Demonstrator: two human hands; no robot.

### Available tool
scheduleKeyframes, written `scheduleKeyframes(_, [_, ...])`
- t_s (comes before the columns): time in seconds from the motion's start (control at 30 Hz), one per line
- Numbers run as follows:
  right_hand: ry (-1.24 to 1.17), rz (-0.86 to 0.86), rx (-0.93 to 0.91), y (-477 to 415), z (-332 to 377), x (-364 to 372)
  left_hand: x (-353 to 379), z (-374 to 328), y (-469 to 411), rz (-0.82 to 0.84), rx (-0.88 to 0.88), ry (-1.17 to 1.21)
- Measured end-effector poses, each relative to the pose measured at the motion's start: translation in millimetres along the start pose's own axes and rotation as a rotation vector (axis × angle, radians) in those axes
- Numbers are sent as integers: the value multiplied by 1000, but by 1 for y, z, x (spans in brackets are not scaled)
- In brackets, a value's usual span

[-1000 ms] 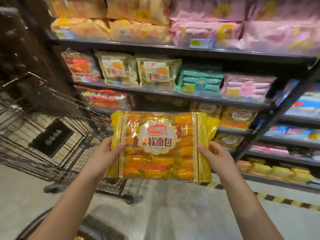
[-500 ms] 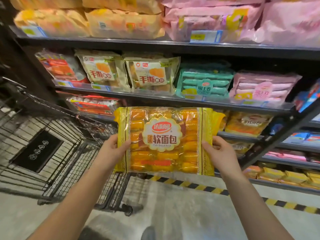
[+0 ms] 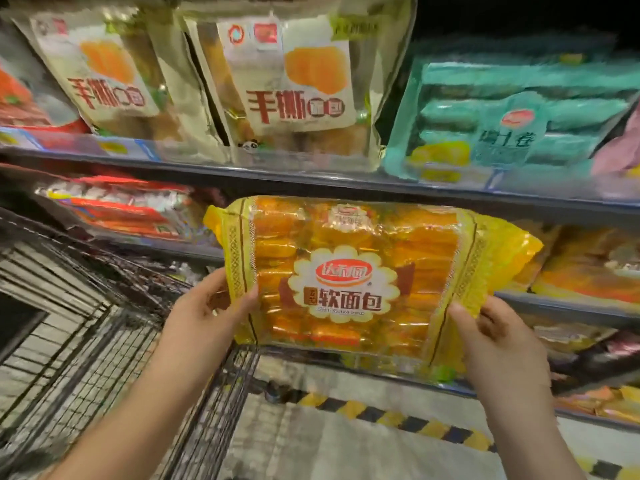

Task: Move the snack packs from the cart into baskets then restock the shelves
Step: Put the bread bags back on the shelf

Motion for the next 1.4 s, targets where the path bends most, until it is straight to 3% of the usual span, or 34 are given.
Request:
scheduleKeyframes(0.23, [-97, -138, -75, -35, -33, 22, 36, 39, -29, -46, 67, 126])
scheduleKeyframes(0.37, [-74, -134, -134, -43, -46, 40, 44, 51, -39, -84, 75, 139])
scheduleKeyframes(0.67, [-16, -207, -407, -50, -31, 63, 37, 60, -60, -120, 170, 98])
scheduleKeyframes(1.13, [-252, -285, -485, -37, -11, 78, 27, 57, -81, -207, 217, 193])
scheduleKeyframes(1.4, [-315, -179, -438, -57, -13, 102, 33, 64, -102, -228, 156, 256])
Point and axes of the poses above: each hand's wrist, its own y-axis away from the middle knuckle, its own x-axis out of the palm, z = x × y, the point moved 5 cm from there along -y, towards the middle knuckle, and after that the axes turned 3 degrees about x, right-handed, at the moved point
